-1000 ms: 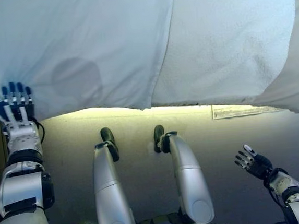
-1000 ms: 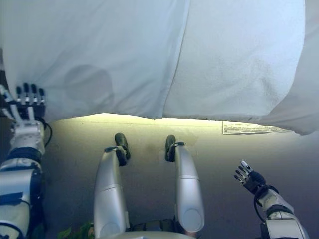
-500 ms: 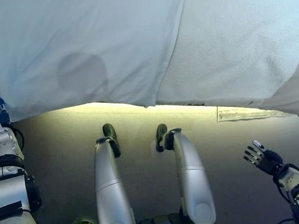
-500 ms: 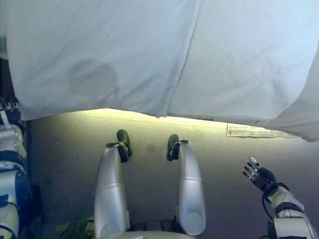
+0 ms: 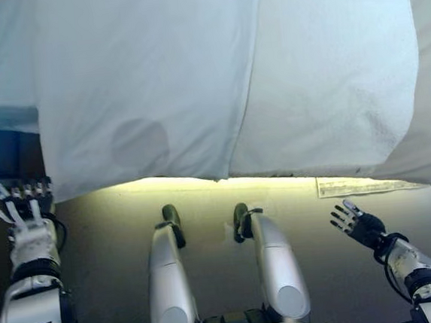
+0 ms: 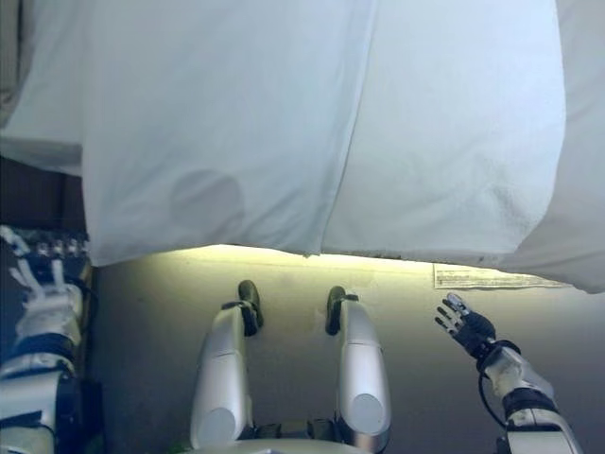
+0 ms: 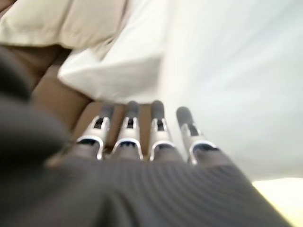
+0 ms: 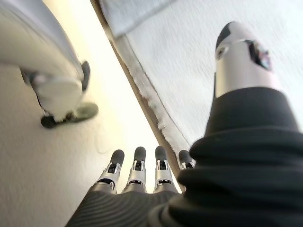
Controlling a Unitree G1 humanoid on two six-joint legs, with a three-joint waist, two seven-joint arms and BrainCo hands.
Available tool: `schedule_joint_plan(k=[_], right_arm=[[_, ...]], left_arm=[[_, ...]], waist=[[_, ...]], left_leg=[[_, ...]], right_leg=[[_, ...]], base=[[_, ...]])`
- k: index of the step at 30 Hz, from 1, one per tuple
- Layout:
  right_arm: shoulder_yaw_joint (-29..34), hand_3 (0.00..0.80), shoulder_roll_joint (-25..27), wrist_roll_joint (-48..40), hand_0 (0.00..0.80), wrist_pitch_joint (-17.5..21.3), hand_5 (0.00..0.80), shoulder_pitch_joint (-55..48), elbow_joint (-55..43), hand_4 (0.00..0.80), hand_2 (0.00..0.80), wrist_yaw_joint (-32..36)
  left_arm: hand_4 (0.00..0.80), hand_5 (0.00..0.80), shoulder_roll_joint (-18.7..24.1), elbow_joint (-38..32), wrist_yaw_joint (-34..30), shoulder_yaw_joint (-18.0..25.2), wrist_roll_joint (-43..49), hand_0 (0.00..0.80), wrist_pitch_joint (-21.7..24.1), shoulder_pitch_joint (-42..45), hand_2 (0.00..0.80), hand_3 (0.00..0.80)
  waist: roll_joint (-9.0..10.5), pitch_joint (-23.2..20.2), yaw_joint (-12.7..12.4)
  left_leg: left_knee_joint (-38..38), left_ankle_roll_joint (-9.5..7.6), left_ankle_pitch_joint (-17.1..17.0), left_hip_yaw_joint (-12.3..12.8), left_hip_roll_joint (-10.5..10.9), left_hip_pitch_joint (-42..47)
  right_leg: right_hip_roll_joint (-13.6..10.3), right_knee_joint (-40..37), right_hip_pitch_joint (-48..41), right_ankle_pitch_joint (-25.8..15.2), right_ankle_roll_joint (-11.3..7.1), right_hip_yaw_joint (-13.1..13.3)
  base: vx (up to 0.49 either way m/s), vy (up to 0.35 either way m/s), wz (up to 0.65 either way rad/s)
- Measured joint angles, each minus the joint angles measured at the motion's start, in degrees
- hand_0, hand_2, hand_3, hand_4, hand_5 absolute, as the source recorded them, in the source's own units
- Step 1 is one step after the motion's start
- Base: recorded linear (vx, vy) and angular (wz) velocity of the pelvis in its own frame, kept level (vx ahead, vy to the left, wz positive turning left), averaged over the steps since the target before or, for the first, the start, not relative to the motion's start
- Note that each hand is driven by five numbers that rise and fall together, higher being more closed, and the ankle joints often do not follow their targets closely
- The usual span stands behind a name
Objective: Make the bed neatly
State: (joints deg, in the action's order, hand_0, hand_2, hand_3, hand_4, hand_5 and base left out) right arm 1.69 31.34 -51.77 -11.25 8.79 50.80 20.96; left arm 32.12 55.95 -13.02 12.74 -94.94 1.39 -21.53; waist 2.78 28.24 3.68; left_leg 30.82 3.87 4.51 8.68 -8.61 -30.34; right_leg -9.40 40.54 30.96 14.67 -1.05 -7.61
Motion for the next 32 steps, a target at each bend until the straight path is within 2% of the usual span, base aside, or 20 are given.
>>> schedule_joint_plan(k=[2,3,6,10,12,15,20,24,27,30,32], right_arm=[[-0.26,0.000,-1.73,1.39,0.000,0.21,0.000,-1.31,-1.93,0.000,0.000,-0.36],[-0.25,0.000,-2.25,2.41,0.000,0.39,0.000,-1.79,-2.67,0.000,0.000,-0.62],[-0.05,0.000,-3.84,6.00,0.000,1.43,0.000,-4.10,-3.24,0.000,0.000,-2.02],[-0.20,0.000,-6.45,9.16,0.000,2.59,0.000,-10.25,-2.50,0.000,0.000,-2.77],[-0.40,0.000,-8.42,11.87,0.000,3.80,0.000,-12.65,0.16,0.000,0.000,-2.89],[-0.62,0.000,-9.76,13.01,0.000,4.59,0.000,-14.40,4.29,0.000,0.000,-2.73],[-1.24,0.000,-13.15,12.54,0.000,6.88,0.000,-14.76,10.17,0.000,0.000,-2.37],[-1.14,0.000,-17.11,7.27,0.000,10.12,0.000,-14.56,16.45,0.000,0.000,-1.84],[-1.09,0.000,-19.11,4.63,0.000,11.46,0.000,-14.10,19.81,0.000,0.000,-2.77],[-0.90,0.000,-19.99,4.63,0.000,11.01,0.000,-12.92,25.11,0.000,0.000,-5.82],[-1.71,0.000,-20.01,5.79,0.000,10.86,0.000,-12.99,25.54,0.000,0.000,-6.74]], left_arm=[[0.000,0.000,-4.67,-2.35,-1.22,-0.30,2.18,0.000,-0.51,3.60,0.000,0.000],[0.000,0.000,-6.10,-2.62,-1.24,-0.23,2.62,0.000,-0.84,5.33,0.000,0.000],[0.000,0.000,-8.85,-2.71,-1.57,0.04,6.29,0.000,-0.95,9.66,0.000,0.000],[0.000,0.000,-12.07,-1.99,-3.29,-0.77,12.99,0.000,-1.09,17.21,0.000,0.000],[0.000,0.000,-13.09,0.35,-3.72,-2.58,17.05,0.000,-1.20,20.25,0.000,0.000],[0.000,0.000,-14.09,4.25,-3.94,-3.89,20.81,0.000,-2.25,21.26,0.000,0.000],[0.000,0.000,-15.10,10.56,-5.61,-5.31,25.19,0.000,-2.20,21.87,0.000,0.000],[0.000,0.000,-17.00,14.93,-7.43,-9.14,31.18,0.000,-1.61,22.05,0.000,0.000],[0.000,0.000,-19.83,17.38,-7.76,-11.59,33.92,0.000,-0.53,22.16,0.000,0.000],[0.000,0.000,-22.33,19.00,-7.09,-12.10,37.00,0.000,0.04,22.30,0.000,0.000],[0.000,0.000,-23.09,19.08,-6.46,-14.23,40.39,0.000,0.27,22.51,0.000,0.000]], waist=[[-0.68,-0.97,-0.08],[-0.85,-1.64,-0.09],[-1.88,-4.89,-0.14],[-3.99,-14.32,-0.47],[-4.56,-19.07,-0.58],[-4.55,-22.87,-1.50],[-2.77,-25.51,-1.58],[-1.96,-27.23,-1.62],[-1.98,-27.76,-1.62],[-2.16,-27.86,-1.72],[-2.43,-27.69,-1.88]], left_leg=[[-3.31,0.36,-0.99,0.57,0.14,4.34],[-5.17,0.45,-1.09,0.93,0.30,6.42],[-10.35,0.91,-1.78,1.13,0.72,13.31],[-18.90,1.37,-3.10,1.70,1.15,22.50],[-24.17,1.50,-4.38,1.99,1.56,26.98],[-28.25,1.37,-5.52,2.01,2.11,30.00],[-32.27,0.92,-6.57,2.08,2.98,33.17],[-34.29,0.55,-6.87,2.26,3.90,34.77],[-34.90,0.29,-7.06,2.37,4.30,34.82],[-35.50,0.26,-7.08,2.70,4.43,36.02],[-35.75,0.30,-7.06,2.77,4.44,36.77]], right_leg=[[-0.36,-3.01,-4.01,-0.79,0.02,-1.64],[-0.83,-4.50,-5.90,-0.87,0.07,-2.82],[-0.63,-9.04,-12.71,-1.07,-0.29,-4.14],[0.63,-17.97,-22.23,-2.45,-1.26,-5.40],[1.47,-23.05,-26.53,-3.71,-1.72,-5.73],[2.01,-27.86,-29.98,-5.32,-2.37,-6.22],[2.35,-34.85,-34.65,-8.21,-3.33,-6.89],[2.26,-39.58,-37.31,-10.22,-4.07,-7.12],[2.20,-41.34,-37.96,-11.37,-4.29,-7.12],[2.21,-42.56,-39.36,-11.82,-4.39,-7.11],[2.30,-43.06,-40.25,-11.85,-4.41,-7.12]], base=[[0.086,-0.156,-0.07],[0.232,-0.169,-0.05],[0.235,-0.168,0.03],[0.262,-0.127,0.03],[0.130,-0.087,0.01],[0.103,-0.058,0.04],[0.083,-0.036,0.03],[0.038,-0.025,0.00],[0.013,-0.011,-0.01],[0.059,-0.052,-0.03],[0.070,-0.046,0.00]])
